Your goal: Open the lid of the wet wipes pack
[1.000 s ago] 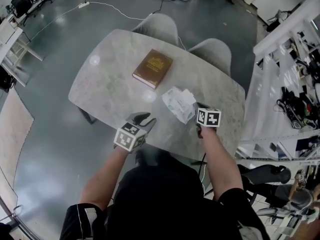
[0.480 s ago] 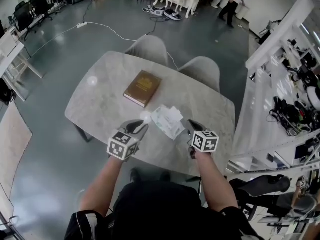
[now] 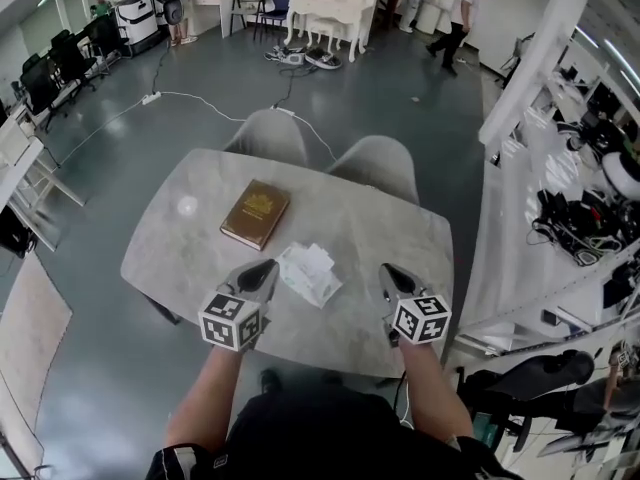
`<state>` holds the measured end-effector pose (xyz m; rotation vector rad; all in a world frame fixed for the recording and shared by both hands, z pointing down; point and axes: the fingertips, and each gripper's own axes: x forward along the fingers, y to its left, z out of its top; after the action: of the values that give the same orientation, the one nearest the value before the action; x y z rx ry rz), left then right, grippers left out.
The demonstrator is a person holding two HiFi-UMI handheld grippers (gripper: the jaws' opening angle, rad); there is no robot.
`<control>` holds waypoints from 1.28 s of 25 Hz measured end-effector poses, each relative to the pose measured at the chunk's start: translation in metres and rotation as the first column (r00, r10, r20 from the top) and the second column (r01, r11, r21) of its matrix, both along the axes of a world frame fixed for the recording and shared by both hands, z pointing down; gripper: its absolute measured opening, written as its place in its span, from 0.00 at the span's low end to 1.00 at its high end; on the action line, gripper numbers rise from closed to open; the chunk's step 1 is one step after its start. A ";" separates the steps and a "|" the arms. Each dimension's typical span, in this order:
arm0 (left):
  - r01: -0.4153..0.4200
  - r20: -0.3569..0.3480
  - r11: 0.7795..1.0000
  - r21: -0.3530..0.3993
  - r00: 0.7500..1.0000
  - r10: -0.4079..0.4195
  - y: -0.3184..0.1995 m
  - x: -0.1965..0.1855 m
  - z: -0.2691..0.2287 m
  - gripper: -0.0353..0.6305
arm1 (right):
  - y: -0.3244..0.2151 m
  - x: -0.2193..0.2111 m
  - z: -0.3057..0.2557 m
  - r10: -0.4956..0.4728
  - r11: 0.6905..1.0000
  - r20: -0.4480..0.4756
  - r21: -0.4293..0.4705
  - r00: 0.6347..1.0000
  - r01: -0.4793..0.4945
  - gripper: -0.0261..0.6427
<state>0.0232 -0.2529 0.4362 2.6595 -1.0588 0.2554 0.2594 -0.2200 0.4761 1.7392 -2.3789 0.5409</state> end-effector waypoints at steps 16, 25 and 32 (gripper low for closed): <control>0.038 0.007 0.994 0.106 0.999 -0.039 -0.001 -0.007 -0.063 0.07 | 0.000 -0.049 -0.095 -0.129 0.960 -0.032 0.248 0.991 0.133 0.04; 0.163 -0.032 0.972 0.170 0.987 -0.160 -0.016 -0.031 -0.073 0.07 | -0.003 -0.058 -0.111 -0.128 0.946 -0.077 0.291 0.989 0.145 0.04; 0.160 0.019 0.964 0.211 0.986 -0.167 -0.015 -0.040 -0.075 0.07 | 0.000 -0.066 -0.118 -0.132 0.940 -0.093 0.304 0.987 0.154 0.04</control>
<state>-0.0171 -0.2677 0.3611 2.7358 -1.3785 0.1676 0.1936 -0.2201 0.3579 1.6427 -2.6248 0.0837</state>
